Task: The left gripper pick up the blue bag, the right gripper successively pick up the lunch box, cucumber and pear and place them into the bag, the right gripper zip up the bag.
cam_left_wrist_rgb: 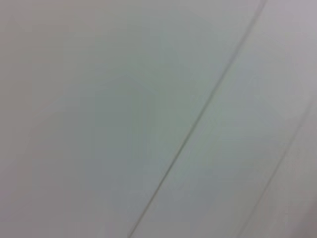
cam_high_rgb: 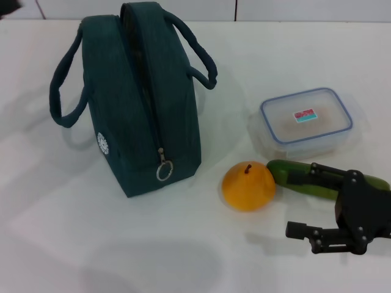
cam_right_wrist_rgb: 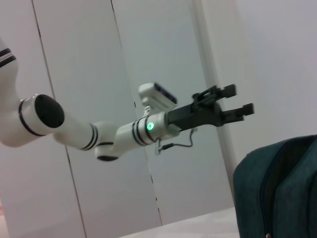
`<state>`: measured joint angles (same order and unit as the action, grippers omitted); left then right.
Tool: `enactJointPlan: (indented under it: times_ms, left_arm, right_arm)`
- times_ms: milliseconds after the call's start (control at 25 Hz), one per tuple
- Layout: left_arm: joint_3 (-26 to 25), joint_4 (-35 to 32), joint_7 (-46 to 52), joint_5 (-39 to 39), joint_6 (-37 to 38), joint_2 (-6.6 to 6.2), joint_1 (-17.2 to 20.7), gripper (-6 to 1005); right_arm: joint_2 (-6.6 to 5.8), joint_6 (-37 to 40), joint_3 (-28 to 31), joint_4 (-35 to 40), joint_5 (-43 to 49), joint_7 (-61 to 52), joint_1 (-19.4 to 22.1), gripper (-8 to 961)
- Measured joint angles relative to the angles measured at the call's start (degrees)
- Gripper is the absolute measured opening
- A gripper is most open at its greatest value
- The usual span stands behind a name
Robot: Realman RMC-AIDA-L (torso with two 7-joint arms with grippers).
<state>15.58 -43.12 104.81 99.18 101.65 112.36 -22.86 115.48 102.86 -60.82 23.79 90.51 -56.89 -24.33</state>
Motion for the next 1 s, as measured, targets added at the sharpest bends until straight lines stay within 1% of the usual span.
enactJointPlan:
  times_ms: [80, 160, 280, 360, 440, 560, 680, 720, 840, 920, 1000]
  left_arm:
    - [3.0, -2.2, 4.5, 2.3, -0.3, -0.95, -1.9, 880]
    - [5.6, -4.9, 9.5, 4.1, -0.6, -1.32, -3.2, 879]
    - [7.3, -9.1, 17.7, 7.9, -1.0, -1.84, -4.8, 878]
    - [8.4, -12.6, 24.6, 12.5, -1.0, -2.28, -6.0, 877]
    - [9.0, -15.6, 29.7, 15.5, -1.0, -2.30, -6.6, 876]
    - [10.6, -20.7, 36.6, 19.4, -1.1, -1.53, -6.8, 875]
    - [14.2, -25.1, 42.1, 23.2, -1.3, -0.22, -6.5, 873]
    - [15.0, -26.1, 43.4, 24.5, -1.5, 0.43, -6.5, 873]
    - [15.6, -27.3, 44.9, 26.0, -1.6, 2.17, -6.9, 871]
    - [16.4, -27.5, 45.3, 26.0, -1.6, 2.71, -7.1, 870]
    - [18.2, -27.5, 46.1, 26.0, -2.1, 2.93, -7.3, 869]
  right_arm:
    - [0.00, 0.0, 0.0, 0.0, -0.3, 0.0, 0.0, 851]
    - [0.00, 0.0, 0.0, 0.0, -0.8, 0.0, 0.0, 851]
    - [0.00, 0.0, 0.0, -0.2, -1.2, 0.1, 0.0, 851]
    - [0.00, -0.1, 0.1, -0.6, -1.5, 0.2, 0.0, 851]
    - [0.00, -0.1, 0.2, -0.9, -1.5, 0.5, 0.0, 851]
    - [0.00, -0.2, 0.1, -0.9, -1.5, 0.8, 0.1, 851]
    - [0.00, -0.3, 0.0, -0.9, -1.5, 0.9, 0.2, 850]
    - [0.00, -0.3, 0.0, -0.9, -1.5, 0.9, 0.2, 850]
    - [0.00, -0.2, 0.1, -0.9, -1.5, 1.1, 0.3, 850]
    - [0.00, -0.2, 0.1, -0.9, -1.5, 1.2, 0.3, 850]
    - [0.00, -0.2, 0.0, -1.3, -1.5, 1.2, 0.3, 850]
